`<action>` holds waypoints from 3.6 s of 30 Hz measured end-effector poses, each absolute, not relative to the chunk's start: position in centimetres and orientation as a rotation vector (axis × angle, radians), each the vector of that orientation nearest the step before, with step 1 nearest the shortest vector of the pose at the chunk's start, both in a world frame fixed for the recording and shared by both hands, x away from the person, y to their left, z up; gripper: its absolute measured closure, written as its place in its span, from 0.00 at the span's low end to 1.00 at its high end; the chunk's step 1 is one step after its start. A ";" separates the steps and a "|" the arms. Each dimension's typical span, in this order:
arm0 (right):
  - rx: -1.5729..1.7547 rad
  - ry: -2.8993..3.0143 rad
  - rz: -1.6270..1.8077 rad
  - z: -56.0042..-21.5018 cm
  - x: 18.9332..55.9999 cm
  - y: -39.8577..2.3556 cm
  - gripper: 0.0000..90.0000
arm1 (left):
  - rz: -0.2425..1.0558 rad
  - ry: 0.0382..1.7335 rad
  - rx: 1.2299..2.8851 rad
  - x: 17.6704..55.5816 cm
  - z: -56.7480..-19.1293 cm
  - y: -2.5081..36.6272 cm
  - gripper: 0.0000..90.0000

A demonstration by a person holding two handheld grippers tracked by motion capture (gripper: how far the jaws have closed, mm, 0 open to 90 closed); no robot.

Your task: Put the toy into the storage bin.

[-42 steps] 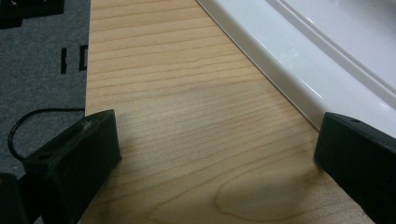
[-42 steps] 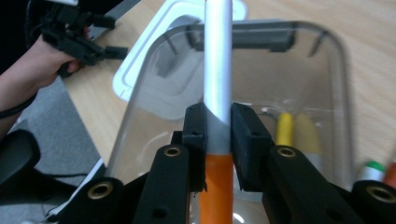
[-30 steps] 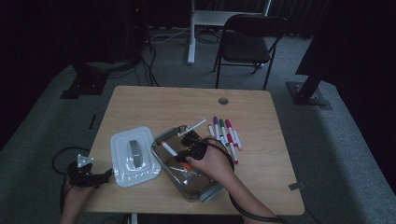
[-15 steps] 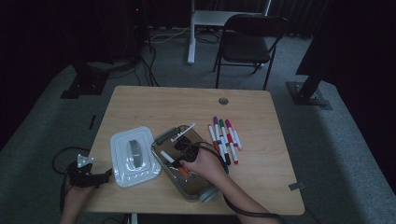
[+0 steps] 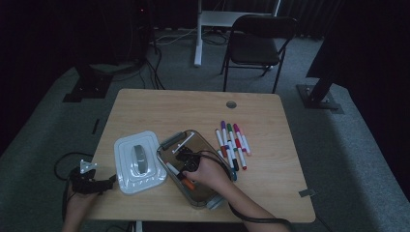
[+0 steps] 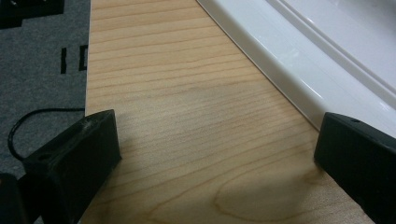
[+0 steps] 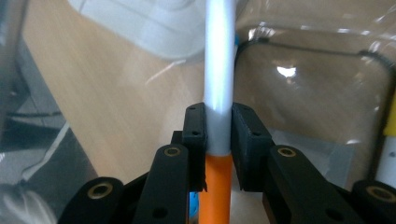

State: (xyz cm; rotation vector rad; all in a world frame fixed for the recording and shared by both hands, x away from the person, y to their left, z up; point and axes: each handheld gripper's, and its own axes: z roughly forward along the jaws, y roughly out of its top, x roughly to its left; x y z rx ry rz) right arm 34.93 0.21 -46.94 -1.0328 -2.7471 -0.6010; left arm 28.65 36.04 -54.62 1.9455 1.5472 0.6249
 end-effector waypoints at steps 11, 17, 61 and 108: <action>-0.975 -2.761 -0.475 -48.0 34.6 0.9 0.84 | 0.625 1.547 1.946 28.7 -54.6 36.0 0.01; -0.972 -2.767 -0.467 -48.1 34.6 0.9 0.81 | 0.625 1.547 1.945 28.7 -54.6 36.0 0.01; -1.488 -2.711 -1.074 -39.6 37.7 -18.8 0.70 | 0.625 1.547 1.945 28.7 -54.6 36.0 0.01; -2.038 -2.508 -0.710 -51.1 47.7 -24.4 0.85 | 0.625 1.547 1.946 28.7 -54.6 36.0 0.01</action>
